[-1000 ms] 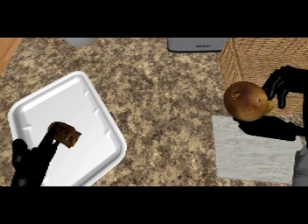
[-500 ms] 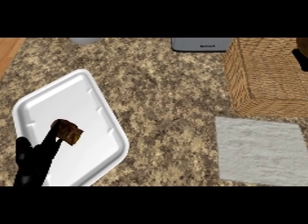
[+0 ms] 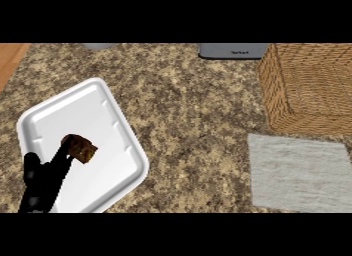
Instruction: Pick the pear from the placemat and place it in the basket
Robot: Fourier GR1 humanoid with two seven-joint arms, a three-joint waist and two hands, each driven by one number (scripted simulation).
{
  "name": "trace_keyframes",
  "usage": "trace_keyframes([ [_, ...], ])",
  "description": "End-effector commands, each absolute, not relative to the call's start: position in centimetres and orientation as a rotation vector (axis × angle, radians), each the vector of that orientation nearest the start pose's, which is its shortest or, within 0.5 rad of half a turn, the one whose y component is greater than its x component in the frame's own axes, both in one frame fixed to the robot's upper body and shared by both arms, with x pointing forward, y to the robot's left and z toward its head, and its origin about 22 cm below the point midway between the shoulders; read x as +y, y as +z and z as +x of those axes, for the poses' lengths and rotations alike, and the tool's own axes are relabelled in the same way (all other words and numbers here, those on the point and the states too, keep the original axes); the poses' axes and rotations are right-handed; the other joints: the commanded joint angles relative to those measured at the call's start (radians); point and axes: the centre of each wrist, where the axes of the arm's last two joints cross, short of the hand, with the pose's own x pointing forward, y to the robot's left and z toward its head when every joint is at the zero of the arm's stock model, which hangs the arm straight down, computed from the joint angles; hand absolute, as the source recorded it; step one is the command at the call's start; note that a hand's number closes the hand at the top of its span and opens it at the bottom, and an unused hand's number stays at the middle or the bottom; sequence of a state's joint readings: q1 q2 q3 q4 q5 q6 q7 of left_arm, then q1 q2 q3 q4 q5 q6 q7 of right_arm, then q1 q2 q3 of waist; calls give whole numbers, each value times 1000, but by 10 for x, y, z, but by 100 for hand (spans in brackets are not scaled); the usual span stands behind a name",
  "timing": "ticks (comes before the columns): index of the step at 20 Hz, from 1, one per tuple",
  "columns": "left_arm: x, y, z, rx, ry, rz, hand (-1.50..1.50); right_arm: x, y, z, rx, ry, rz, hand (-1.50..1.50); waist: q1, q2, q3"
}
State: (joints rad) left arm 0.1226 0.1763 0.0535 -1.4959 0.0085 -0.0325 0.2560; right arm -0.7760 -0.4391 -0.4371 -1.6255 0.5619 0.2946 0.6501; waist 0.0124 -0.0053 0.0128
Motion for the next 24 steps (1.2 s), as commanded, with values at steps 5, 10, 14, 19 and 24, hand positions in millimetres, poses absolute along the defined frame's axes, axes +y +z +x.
trace_keyframes([
  [5, 293, -52, 193, -1028, -34, 145, 0, -360, 261, 363, -1500, 195, -930, 150, 7, 11, -13],
  [10, 290, -54, 207, -1023, -27, 143, 0, -371, 234, 374, -1523, 15, -772, 150, -3, 11, -13],
  [14, 297, -52, 194, -1021, -53, 147, 0, -388, 217, 389, -1529, -1, -755, 150, 9, 12, -12],
  [19, 307, -47, 193, -1016, -61, 146, 0, -411, 192, 390, -1511, 8, -795, 150, 15, 15, -12],
  [24, 294, -44, 210, -1019, -38, 145, 0, -434, 173, 378, -1341, 141, -1049, 150, 7, 18, -12],
])
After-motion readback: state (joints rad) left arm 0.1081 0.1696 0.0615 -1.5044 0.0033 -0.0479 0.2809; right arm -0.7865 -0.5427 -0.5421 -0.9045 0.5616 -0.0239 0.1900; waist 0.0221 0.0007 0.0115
